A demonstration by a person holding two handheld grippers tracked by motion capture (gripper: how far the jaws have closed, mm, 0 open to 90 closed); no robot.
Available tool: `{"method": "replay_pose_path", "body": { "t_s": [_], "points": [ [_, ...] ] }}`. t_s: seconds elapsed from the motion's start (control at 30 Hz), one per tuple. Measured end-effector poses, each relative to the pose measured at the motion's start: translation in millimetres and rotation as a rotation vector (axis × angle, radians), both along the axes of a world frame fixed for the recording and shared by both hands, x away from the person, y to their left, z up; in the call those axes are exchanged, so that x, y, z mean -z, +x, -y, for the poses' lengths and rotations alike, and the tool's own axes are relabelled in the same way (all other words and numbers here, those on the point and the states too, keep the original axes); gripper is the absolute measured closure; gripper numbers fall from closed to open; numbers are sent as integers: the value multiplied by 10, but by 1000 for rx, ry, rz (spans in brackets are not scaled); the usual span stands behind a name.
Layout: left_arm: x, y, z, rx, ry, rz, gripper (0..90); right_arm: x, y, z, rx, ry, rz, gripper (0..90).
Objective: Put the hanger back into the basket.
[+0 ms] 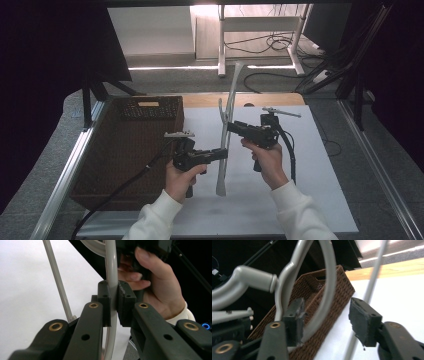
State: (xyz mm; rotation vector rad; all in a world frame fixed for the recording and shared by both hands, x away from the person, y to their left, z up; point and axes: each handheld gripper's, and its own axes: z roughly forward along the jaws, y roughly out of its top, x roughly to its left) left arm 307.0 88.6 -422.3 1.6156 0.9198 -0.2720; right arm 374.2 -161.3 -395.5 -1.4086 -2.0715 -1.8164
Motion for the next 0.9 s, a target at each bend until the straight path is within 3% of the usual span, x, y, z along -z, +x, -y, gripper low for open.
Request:
{"method": "replay_pose_path", "body": {
  "t_s": [0.13,0.2,0.27,0.4,0.57,0.6,0.63,0.67,0.7,0.77,0.9],
  "points": [
    [-60,2,-59,-3,-12,15,830,-95,-105,169,23,-77,21,383],
    [-100,1,-115,-3,-9,25,830,-112,-132,205,25,-90,36,377],
    [-154,-2,-191,-11,-7,30,830,-144,-215,331,9,-132,67,358],
    [-226,-15,-309,-15,-1,40,830,-134,-262,439,-8,-164,73,345],
    [-336,-56,-511,-15,15,60,829,-61,-240,582,7,-221,65,336],
    [-350,-66,-546,-14,19,60,829,-16,-221,602,-4,-268,72,316],
    [-367,-82,-587,-18,24,61,829,-16,-221,602,-4,-268,72,316],
    [-381,-98,-635,-19,35,65,829,40,-214,614,-27,-343,78,287],
    [-394,-115,-682,-23,39,67,829,40,-214,614,-27,-343,78,287],
    [-415,-149,-795,-32,48,69,829,166,-222,654,-38,-441,77,272],
    [-461,-194,-985,-51,32,68,829,238,-215,715,-35,-455,51,272]
  ]
}}
